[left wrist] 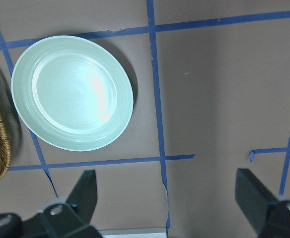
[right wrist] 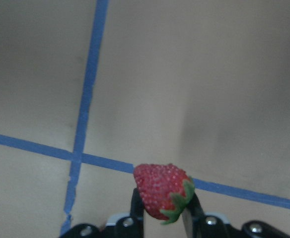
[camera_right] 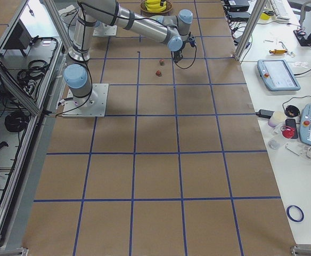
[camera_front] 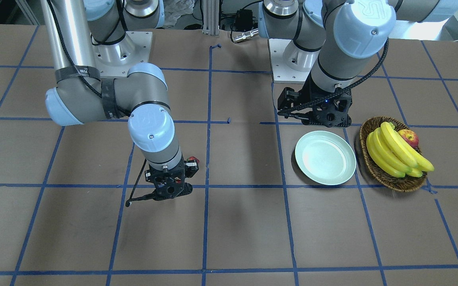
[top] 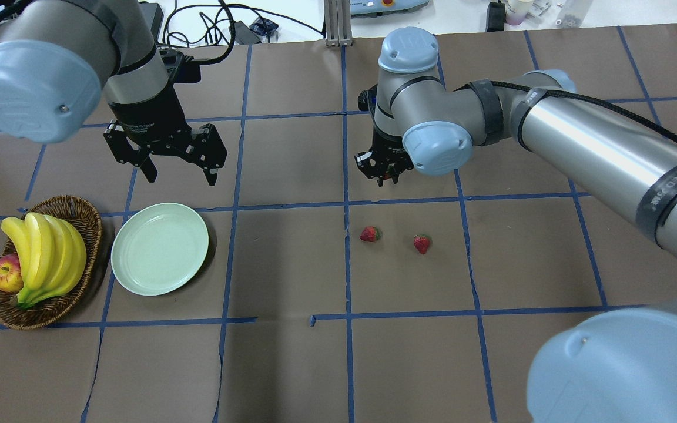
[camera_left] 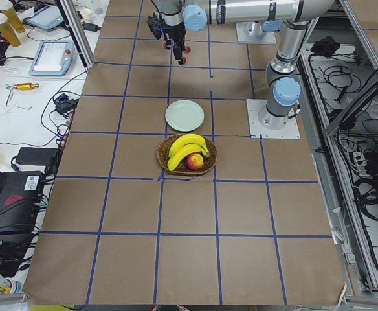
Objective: Collect all strawberries into plate
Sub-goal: 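Close the right gripper on the strawberry and lift it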
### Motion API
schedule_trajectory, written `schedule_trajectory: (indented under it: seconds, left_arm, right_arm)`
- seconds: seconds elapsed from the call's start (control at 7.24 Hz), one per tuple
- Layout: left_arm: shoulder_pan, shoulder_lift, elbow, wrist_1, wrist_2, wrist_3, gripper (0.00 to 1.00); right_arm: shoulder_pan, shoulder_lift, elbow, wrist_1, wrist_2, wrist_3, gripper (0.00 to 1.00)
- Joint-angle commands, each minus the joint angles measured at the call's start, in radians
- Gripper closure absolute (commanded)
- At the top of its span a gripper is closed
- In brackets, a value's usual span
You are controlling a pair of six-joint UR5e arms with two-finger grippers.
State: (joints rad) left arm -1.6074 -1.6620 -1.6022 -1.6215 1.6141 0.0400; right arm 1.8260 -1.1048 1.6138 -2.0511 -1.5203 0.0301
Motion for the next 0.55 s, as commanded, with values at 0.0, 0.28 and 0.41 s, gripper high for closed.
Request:
schedule_trajectory:
  seconds: [0.0, 0.28, 0.41]
  left_arm:
    - [0.006, 0.008, 0.008, 0.000, 0.004, 0.000, 0.00]
    - [0.007, 0.005, 0.002, 0.000, 0.003, 0.000, 0.00]
    - [0.007, 0.005, 0.001, 0.000, 0.004, 0.000, 0.00]
  right_arm:
    - [0.085, 0.005, -0.025, -0.001, 0.000, 0.077, 1.00]
    - [0.124, 0.034, -0.023, -0.001, 0.070, 0.077, 1.00]
    - [0.127, 0.045, -0.014, 0.003, 0.078, 0.077, 1.00]
